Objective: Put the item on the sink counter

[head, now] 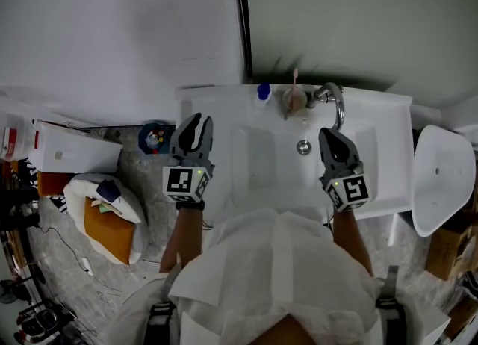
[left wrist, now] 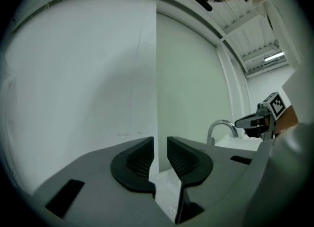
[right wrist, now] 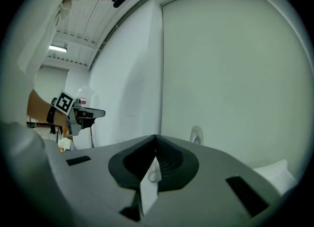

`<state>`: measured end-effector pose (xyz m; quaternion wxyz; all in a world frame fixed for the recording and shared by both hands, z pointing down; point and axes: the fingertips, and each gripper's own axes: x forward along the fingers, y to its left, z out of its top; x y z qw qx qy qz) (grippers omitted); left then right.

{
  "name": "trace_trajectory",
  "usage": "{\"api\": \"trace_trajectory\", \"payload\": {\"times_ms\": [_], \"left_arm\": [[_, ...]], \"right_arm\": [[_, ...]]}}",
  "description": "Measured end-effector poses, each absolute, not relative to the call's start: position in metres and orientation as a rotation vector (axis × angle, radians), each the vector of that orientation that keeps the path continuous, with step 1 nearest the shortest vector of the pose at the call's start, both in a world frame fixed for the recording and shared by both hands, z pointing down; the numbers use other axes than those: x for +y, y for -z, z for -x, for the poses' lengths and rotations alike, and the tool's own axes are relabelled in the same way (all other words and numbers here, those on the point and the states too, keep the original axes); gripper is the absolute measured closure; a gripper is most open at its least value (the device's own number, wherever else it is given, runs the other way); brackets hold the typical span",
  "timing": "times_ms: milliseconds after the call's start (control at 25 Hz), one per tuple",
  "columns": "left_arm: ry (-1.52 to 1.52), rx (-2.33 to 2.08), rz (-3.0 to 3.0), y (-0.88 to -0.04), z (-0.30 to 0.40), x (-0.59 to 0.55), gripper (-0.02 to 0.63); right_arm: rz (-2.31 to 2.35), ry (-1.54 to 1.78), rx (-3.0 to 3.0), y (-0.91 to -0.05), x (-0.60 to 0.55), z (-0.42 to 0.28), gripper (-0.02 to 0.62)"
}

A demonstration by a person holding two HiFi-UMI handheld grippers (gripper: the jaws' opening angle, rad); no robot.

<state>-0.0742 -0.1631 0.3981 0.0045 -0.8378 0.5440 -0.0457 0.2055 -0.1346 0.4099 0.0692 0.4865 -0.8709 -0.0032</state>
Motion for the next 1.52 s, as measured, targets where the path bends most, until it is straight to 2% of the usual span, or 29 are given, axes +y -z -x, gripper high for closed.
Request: {"api": "trace_trajectory", "payload": {"times_ms": [120, 200, 560, 1520], "left_arm": [[0.121, 1.730, 2.577, -0.383, 0.085, -0.157, 0.558], [0.110, 1.742, 2.561, -0.376, 0.090, -0.154, 0.565], [0.079, 1.747, 2.524, -0.361, 0.096, -0.148, 0.568], [0.077, 1.747, 2.529, -0.359, 0.096, -0.144, 0.568]], "right_arm": [[-1.530, 0.048, -2.610, -0.395, -0.133, -0.220, 0.586], [-1.576, 0.075, -2.596, -0.385, -0.132, -0.231, 0.586], [-1.694, 0.183, -2.516, -0.348, -0.133, -0.263, 0.586], [-1.685, 0.189, -2.494, -0.345, -0.131, -0.262, 0.586]]}}
